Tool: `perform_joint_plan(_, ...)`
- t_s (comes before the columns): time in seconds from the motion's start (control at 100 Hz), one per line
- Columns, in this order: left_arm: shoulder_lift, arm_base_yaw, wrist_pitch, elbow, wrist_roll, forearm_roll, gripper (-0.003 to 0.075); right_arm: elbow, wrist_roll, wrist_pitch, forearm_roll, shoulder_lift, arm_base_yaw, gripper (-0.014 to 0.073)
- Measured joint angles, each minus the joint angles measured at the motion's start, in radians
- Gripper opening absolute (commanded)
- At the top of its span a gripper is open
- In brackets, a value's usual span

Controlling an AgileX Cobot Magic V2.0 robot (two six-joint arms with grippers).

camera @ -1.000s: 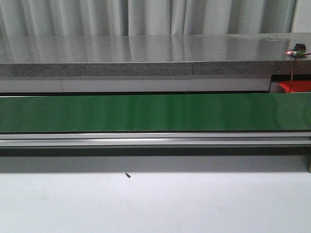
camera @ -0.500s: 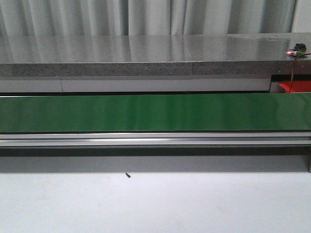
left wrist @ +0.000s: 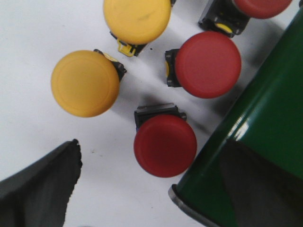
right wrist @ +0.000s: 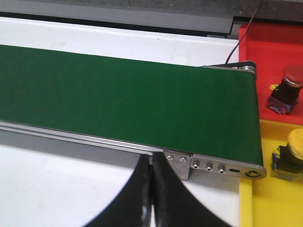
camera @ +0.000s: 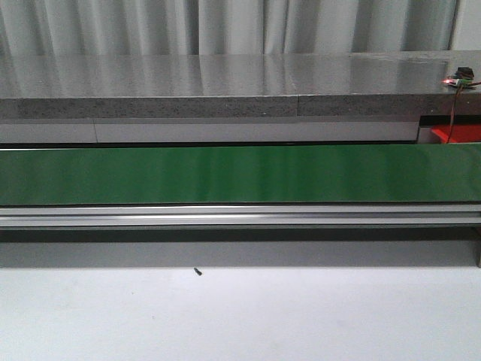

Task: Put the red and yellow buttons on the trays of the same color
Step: 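Lower the left gripper and grasp another red-capped button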

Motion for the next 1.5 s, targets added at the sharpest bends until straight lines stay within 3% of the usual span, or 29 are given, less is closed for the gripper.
perform_joint_plan(0.28, 0.078, 0.000, 0.019, -0.038, 0.000, -0.002, 0.0540, 0.000, 0.000, 0.000, 0.000, 0.000, 0.000, -0.0068)
perform_joint_plan(0.57, 0.103, 0.000, 0.011, -0.044, 0.000, -0.002, 0.0223, 0.000, 0.000, 0.000, 0.000, 0.000, 0.000, -0.0068)
perform_joint_plan(0.71, 0.103, 0.000, 0.006, -0.044, 0.000, -0.002, 0.0135, 0.000, 0.000, 0.000, 0.000, 0.000, 0.000, -0.0068)
perform_joint_plan(0.98, 0.077, 0.000, 0.028, -0.048, 0.017, -0.002, 0.0132, 0.000, -0.001, 0.000, 0.000, 0.000, 0.000, -0.0068)
perform_joint_plan(1.31, -0.104, 0.000, 0.101, -0.108, 0.041, 0.022, 0.0132, 0.000, -0.001, 0.002, 0.000, 0.000, 0.000, -0.0068)
perform_joint_plan(1.5, -0.131, -0.053, 0.161, -0.133, 0.065, 0.024, 0.0132, 0.000, -0.001, 0.002, 0.000, 0.000, 0.000, -0.0068)
